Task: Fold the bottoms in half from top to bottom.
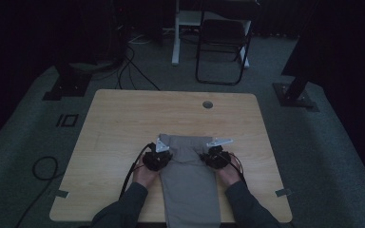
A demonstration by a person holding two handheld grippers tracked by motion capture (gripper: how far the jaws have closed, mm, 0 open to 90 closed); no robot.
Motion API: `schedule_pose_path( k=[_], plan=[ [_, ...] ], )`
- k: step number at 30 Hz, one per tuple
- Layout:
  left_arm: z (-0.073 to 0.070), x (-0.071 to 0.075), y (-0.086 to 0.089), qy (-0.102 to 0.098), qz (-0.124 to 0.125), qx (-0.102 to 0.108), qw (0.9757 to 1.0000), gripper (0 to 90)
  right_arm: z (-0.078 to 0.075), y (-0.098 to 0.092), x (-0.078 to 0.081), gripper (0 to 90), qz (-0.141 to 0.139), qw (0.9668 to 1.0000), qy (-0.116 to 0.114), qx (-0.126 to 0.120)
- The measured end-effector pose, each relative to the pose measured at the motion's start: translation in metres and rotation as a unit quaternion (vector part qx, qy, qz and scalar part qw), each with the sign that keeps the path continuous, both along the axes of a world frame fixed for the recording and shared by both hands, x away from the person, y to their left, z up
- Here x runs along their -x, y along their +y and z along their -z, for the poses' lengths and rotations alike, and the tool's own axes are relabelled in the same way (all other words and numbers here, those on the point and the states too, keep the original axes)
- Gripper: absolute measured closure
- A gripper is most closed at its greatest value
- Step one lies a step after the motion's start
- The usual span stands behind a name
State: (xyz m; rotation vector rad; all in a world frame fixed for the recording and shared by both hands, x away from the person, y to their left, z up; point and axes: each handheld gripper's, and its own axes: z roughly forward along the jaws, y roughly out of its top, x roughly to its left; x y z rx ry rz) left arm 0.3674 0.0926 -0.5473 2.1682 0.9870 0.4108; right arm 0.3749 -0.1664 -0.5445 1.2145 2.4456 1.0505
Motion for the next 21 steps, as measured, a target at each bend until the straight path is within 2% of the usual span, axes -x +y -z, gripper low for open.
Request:
schedule_pose_path(
  k=[5, 13, 16, 21],
  plan=[
    [-0.002, -0.02, -0.005, -0.006, -0.008, -0.02, 0.9997, 85.5, -0.001, 0.006, -0.023, 87.7, 0.017, 0.9996, -0.012, 0.019],
    [-0.003, -0.056, -0.008, -0.009, -0.029, -0.035, 0.9989, 85.3, -0.001, 0.01, -0.053, 87.7, 0.051, 0.9985, -0.012, 0.013],
    [-0.004, -0.068, -0.01, -0.009, -0.04, -0.037, 0.9985, 85.3, -0.001, 0.012, -0.064, 87.6, 0.059, 0.9981, -0.012, 0.014],
    [-0.003, -0.082, -0.013, -0.01, -0.063, -0.028, 0.9976, 85.3, -0.001, 0.012, -0.084, 87.5, 0.069, 0.9975, -0.009, 0.013]
  ],
)
